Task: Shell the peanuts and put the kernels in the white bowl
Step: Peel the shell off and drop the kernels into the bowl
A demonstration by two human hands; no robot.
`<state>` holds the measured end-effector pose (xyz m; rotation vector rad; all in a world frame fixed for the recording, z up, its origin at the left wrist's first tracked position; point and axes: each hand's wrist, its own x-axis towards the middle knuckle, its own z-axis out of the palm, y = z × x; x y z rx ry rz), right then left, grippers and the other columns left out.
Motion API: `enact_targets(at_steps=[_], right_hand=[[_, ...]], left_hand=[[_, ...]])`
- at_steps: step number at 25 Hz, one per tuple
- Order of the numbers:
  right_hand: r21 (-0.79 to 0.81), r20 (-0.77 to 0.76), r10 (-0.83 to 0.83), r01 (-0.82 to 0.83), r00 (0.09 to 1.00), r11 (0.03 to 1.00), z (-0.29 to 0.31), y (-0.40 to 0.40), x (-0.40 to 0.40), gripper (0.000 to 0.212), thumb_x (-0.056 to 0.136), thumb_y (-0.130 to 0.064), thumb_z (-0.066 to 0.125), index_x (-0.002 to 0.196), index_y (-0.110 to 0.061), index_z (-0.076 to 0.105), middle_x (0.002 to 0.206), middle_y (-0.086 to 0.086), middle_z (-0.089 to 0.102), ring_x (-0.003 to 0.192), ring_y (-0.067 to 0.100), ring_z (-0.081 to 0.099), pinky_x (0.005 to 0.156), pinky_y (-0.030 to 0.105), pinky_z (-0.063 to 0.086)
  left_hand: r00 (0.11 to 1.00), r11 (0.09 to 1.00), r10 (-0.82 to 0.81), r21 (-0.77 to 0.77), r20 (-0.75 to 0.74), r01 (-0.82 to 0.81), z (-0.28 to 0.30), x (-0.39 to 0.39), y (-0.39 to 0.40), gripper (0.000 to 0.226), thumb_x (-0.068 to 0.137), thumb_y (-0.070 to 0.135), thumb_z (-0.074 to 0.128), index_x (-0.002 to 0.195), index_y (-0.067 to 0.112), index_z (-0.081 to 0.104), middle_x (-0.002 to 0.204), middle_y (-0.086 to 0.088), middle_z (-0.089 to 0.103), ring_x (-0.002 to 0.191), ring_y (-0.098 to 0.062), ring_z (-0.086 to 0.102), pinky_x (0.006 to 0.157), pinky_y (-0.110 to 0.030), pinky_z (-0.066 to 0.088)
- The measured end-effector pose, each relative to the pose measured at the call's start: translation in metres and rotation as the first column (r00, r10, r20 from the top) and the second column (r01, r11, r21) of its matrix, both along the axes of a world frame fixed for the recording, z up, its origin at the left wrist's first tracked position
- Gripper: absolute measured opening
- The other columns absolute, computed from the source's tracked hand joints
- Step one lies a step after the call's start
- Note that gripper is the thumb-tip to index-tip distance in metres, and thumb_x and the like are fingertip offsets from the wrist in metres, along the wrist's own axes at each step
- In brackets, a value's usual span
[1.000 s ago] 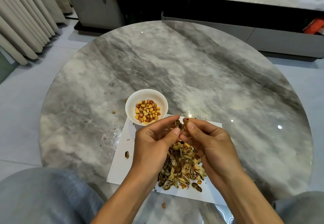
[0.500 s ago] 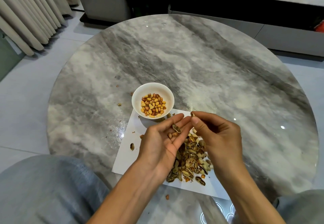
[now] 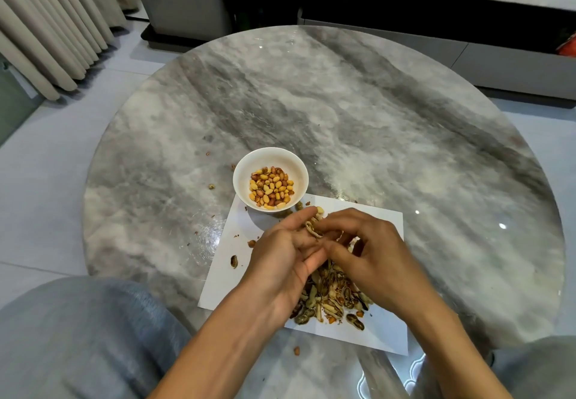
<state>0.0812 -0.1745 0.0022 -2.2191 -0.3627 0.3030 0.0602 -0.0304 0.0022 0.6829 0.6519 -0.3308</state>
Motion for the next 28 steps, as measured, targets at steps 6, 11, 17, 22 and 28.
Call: enact_targets(at_steps=[6,11,17,22,28], right_hand=[[0.044,0.037,-0.320,0.318,0.947,0.947,-0.007,-0.002,0.002,0.015,0.086,-0.012,0.073,0.086,-0.027,0.077,0.074,-0.018,0.066,0.068,0.000,0.061,0.059,0.011,0.042],[-0.118,0.063,-0.383,0.388,0.922,0.914,-0.004,-0.006,0.004,0.009,0.090,-0.025,0.067,0.093,-0.029,0.075,0.083,-0.021,0.063,0.070,-0.001,0.062,0.065,0.016,0.045],[-0.147,0.063,-0.378,0.383,0.924,0.912,-0.002,-0.001,0.000,0.008,0.091,-0.030,0.065,0.089,-0.030,0.073,0.089,-0.015,0.071,0.066,0.001,0.061,0.067,0.028,0.047],[-0.144,0.072,-0.368,0.375,0.927,0.916,-0.005,0.002,-0.002,0.021,0.092,-0.034,0.064,0.112,-0.030,0.069,0.102,-0.015,0.069,0.065,0.000,0.058,0.072,0.029,0.046],[0.042,0.179,-0.250,0.246,0.952,0.968,-0.001,0.003,-0.005,0.017,0.088,-0.021,0.071,0.103,-0.029,0.074,0.087,-0.018,0.065,0.068,0.003,0.057,0.063,0.013,0.039]], left_hand=[[0.999,0.999,-0.032,0.019,-0.034,0.033,0.000,0.000,-0.004,0.042,0.096,-0.018,0.038,0.134,-0.006,0.051,0.114,-0.026,0.069,0.106,-0.029,0.070,0.086,-0.031,0.059],[1.000,0.995,0.004,0.097,-0.028,-0.001,-0.002,-0.001,-0.002,0.022,0.096,-0.011,0.049,0.108,-0.008,0.067,0.095,-0.022,0.075,0.086,-0.025,0.076,0.068,-0.020,0.060],[1.000,0.979,0.009,0.205,-0.029,-0.003,-0.006,0.000,-0.004,0.026,0.100,-0.004,0.045,0.105,0.000,0.070,0.066,-0.006,0.060,0.053,-0.009,0.051,0.047,-0.017,0.041],[0.997,0.996,0.065,0.064,-0.046,-0.062,-0.004,0.001,-0.002,0.028,0.101,0.000,0.041,0.111,0.001,0.068,0.069,-0.006,0.063,0.056,-0.010,0.056,0.047,-0.017,0.045],[0.994,0.989,0.097,-0.103,-0.055,-0.102,0.003,-0.001,-0.001,0.036,0.102,0.020,0.043,0.117,-0.006,0.063,0.109,-0.023,0.072,0.097,-0.029,0.073,0.081,-0.033,0.060]])
